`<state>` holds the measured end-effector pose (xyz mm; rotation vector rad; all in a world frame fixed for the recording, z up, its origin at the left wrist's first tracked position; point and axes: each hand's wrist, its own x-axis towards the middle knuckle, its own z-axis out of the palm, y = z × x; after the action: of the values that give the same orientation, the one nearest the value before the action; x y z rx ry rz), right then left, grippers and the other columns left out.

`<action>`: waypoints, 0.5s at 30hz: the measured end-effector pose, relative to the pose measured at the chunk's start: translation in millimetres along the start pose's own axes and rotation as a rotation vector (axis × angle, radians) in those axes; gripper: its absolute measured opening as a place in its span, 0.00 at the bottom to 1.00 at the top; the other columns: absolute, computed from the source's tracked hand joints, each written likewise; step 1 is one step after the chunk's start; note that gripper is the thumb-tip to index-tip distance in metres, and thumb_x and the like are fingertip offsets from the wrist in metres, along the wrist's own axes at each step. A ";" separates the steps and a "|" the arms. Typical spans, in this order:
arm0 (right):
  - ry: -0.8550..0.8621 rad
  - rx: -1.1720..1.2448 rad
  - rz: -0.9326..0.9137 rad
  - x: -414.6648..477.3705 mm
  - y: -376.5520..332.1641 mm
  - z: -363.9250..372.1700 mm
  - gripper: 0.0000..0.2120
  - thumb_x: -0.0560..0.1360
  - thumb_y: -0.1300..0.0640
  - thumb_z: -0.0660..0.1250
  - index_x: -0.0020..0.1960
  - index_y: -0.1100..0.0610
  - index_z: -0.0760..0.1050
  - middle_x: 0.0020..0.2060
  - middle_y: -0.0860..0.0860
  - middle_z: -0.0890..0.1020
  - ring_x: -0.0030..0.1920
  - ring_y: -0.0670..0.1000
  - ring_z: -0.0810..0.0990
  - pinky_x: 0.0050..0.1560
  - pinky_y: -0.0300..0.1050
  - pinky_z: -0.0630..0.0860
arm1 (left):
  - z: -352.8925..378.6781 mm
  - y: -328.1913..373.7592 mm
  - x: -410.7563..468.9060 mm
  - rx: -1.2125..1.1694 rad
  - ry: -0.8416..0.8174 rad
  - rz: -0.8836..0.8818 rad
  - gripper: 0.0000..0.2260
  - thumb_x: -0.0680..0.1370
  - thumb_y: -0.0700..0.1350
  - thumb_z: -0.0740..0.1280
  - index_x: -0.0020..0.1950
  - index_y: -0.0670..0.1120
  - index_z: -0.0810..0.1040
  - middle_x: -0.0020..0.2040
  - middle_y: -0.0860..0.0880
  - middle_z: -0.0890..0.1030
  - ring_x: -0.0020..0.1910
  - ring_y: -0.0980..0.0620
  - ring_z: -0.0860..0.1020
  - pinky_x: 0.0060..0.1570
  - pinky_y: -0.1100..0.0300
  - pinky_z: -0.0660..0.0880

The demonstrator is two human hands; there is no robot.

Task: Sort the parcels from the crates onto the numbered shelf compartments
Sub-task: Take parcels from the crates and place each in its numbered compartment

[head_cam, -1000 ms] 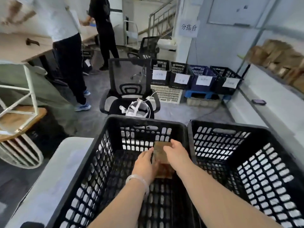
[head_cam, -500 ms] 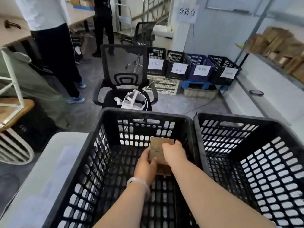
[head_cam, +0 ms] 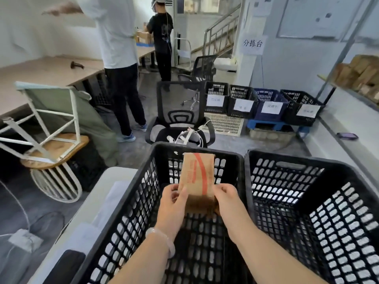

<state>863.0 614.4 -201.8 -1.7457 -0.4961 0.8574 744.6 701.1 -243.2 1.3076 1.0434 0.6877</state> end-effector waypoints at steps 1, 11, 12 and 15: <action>-0.015 -0.010 -0.045 -9.1 -3.0 -4.5 0.07 0.79 0.45 0.62 0.55 0.46 0.72 0.54 0.44 0.77 0.54 0.42 0.75 0.57 0.44 0.73 | -0.4 4.7 -8.9 0.013 0.013 0.034 0.06 0.80 0.53 0.65 0.55 0.55 0.73 0.54 0.51 0.79 0.53 0.55 0.79 0.53 0.60 0.76; -0.093 -0.244 -0.540 -72.8 -8.7 -33.8 0.20 0.80 0.52 0.61 0.72 0.43 0.66 0.67 0.33 0.65 0.69 0.33 0.59 0.73 0.41 0.57 | 8.9 44.7 -71.0 0.069 -0.002 0.158 0.22 0.71 0.54 0.76 0.60 0.57 0.70 0.56 0.59 0.78 0.54 0.64 0.76 0.50 0.69 0.72; -0.089 -0.275 -0.581 -75.5 -8.2 -37.3 0.20 0.81 0.52 0.60 0.72 0.43 0.66 0.68 0.34 0.65 0.70 0.33 0.58 0.74 0.41 0.56 | 10.8 49.7 -74.9 0.062 -0.021 0.160 0.25 0.69 0.55 0.78 0.61 0.56 0.70 0.58 0.59 0.78 0.56 0.64 0.76 0.52 0.69 0.72; -0.112 -0.332 -0.623 -80.6 -10.1 -50.2 0.19 0.81 0.50 0.59 0.71 0.42 0.67 0.68 0.33 0.64 0.70 0.33 0.56 0.73 0.40 0.54 | 16.0 56.0 -82.0 -0.042 -0.079 0.078 0.37 0.66 0.59 0.79 0.70 0.57 0.65 0.64 0.56 0.77 0.63 0.58 0.76 0.66 0.55 0.72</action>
<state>849.0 529.8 -159.6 -1.6841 -1.2357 0.4387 733.6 631.4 -171.4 1.3342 0.9138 0.7067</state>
